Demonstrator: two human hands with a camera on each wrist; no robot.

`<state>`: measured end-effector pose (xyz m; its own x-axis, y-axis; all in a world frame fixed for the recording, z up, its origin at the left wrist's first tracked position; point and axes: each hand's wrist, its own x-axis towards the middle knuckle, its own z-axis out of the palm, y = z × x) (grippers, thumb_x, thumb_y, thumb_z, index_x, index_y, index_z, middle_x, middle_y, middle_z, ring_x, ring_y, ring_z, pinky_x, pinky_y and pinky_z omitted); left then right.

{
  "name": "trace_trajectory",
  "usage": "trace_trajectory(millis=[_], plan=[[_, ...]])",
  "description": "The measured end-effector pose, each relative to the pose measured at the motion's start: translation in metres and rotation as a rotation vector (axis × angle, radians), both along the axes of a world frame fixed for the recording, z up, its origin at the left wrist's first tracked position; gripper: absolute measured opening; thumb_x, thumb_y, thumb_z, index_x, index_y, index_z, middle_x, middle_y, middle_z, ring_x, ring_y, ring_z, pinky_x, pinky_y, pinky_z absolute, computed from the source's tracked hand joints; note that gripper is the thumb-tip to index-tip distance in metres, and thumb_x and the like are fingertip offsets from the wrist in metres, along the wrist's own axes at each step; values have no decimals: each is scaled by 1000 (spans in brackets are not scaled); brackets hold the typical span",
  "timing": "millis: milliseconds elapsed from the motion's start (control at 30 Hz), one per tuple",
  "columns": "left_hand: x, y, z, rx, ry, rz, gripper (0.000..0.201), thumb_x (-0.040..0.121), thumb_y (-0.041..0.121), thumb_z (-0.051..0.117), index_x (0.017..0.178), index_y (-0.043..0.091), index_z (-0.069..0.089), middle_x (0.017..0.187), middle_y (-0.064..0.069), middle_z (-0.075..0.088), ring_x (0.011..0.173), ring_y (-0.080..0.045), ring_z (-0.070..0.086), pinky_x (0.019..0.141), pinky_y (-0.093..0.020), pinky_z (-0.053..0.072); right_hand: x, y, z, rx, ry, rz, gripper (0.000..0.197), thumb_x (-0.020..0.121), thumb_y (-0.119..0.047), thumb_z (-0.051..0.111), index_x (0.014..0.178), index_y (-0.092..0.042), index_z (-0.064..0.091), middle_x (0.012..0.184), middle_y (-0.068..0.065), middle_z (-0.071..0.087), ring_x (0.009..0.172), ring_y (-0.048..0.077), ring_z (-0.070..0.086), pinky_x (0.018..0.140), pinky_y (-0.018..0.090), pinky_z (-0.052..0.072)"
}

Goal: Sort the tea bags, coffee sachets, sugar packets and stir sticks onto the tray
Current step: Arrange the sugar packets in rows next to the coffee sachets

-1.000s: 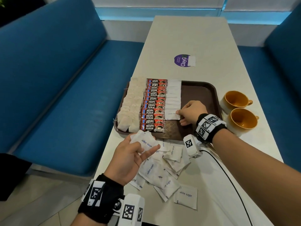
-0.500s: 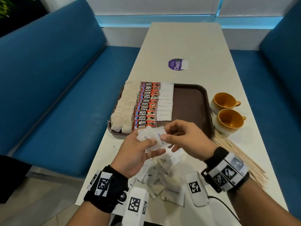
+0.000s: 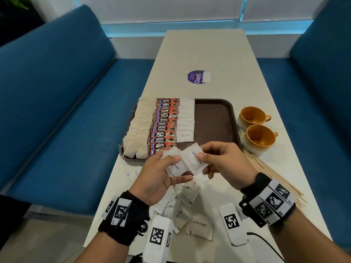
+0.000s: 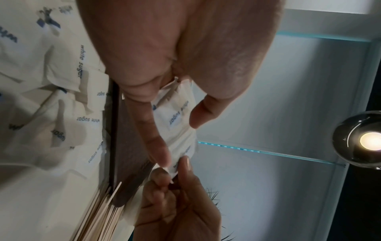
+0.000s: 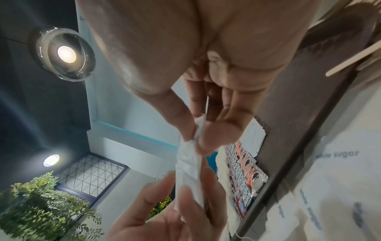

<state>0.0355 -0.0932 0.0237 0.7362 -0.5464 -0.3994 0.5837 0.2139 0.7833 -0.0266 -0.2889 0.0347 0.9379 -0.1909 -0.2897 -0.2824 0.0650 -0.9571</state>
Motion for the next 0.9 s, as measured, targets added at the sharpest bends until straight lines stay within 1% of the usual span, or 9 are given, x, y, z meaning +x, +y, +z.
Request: trace_trajectory(millis=[100,167,267,333,467,567,667,800,900], plan=[[-1,9,0,-24,-16,-16,48,89,-1,62,136,-3,52,131,-27,65,105,-40,69,79,-46,61,-3,13,0,141,-5,-21,18,87,11,70,103,11,64,91,32,69,65,36,70,58,39,62],[0,14,-1,-31,-16,-18,52,85,-2,63,135,-3,53,130,-29,64,104,-42,69,81,-44,61,-3,22,0,235,-15,-56,25,84,20,66,106,10,59,98,41,65,65,40,70,56,39,62],[4,17,-4,-25,-23,-24,43,93,-9,57,135,-3,52,130,-29,64,103,-43,69,85,-44,62,-1,29,-1,252,-33,-116,29,84,20,67,108,6,59,102,41,65,65,40,70,55,38,61],[7,18,-6,-25,-14,-17,41,95,-10,53,135,-1,52,131,-26,65,105,-41,69,89,-49,61,0,28,-1,110,-78,-138,23,82,14,74,101,4,64,97,34,69,68,36,70,59,35,61],[8,19,-11,-48,41,-29,52,86,-11,57,137,-3,50,137,-28,59,114,-40,64,97,-61,54,1,16,8,-296,-146,-92,11,83,-7,82,90,-13,75,88,3,78,82,20,75,74,28,62],[5,18,-15,-70,92,-62,55,81,-9,55,136,-4,51,137,-29,58,113,-40,64,99,-63,52,1,13,12,-442,-177,-58,14,84,-9,82,91,-21,79,86,-5,76,81,11,72,75,21,59],[0,17,-16,-154,113,-101,54,86,-4,54,140,-6,48,141,-30,55,118,-40,61,104,-66,46,1,21,12,-491,-237,-31,16,81,-6,83,88,-20,82,96,-8,71,86,8,70,76,17,57],[5,16,-13,-186,88,-75,43,96,0,55,139,-7,51,129,-23,64,115,-38,64,100,-58,52,4,32,5,-547,-236,57,18,80,-3,84,87,-19,83,96,-7,64,88,5,67,79,14,55],[14,16,-15,-79,0,-47,36,100,-9,50,136,-3,51,119,-21,69,102,-34,71,86,-46,61,7,37,1,-617,-238,120,19,81,-3,83,86,-21,83,94,-8,63,87,4,65,74,11,52]])
